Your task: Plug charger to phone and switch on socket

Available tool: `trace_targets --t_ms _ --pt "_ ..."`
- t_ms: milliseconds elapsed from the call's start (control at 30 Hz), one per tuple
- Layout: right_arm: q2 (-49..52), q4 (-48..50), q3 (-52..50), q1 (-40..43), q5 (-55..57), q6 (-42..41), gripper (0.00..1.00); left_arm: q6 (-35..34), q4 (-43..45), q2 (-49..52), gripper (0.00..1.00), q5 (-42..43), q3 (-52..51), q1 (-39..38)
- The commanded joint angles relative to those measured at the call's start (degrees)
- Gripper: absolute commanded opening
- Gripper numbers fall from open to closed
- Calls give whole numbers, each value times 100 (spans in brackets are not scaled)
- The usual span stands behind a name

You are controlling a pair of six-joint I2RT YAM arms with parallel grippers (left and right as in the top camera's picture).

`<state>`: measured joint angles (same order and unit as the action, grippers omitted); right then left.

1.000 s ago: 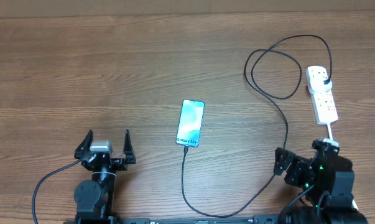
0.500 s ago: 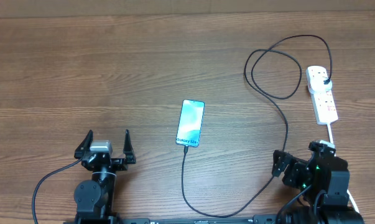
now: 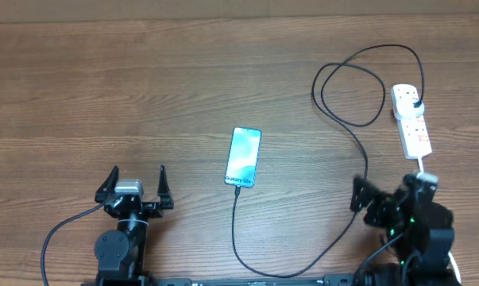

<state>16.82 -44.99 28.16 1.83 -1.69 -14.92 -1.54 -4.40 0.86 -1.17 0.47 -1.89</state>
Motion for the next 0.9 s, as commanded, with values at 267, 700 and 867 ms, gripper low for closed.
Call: trace_targets --t_ms 267,700,867 --pt "-1104 2494 -942 -20 -9 39 100 26 13 -52 100 -74 -20 0" --pt "-1668 3436 -1880 -17 -9 37 100 26 11 -52 100 -74 -20 0" --pt "-1668 3751 -2039 -17 -9 37 100 26 13 -52 99 -74 -20 0"
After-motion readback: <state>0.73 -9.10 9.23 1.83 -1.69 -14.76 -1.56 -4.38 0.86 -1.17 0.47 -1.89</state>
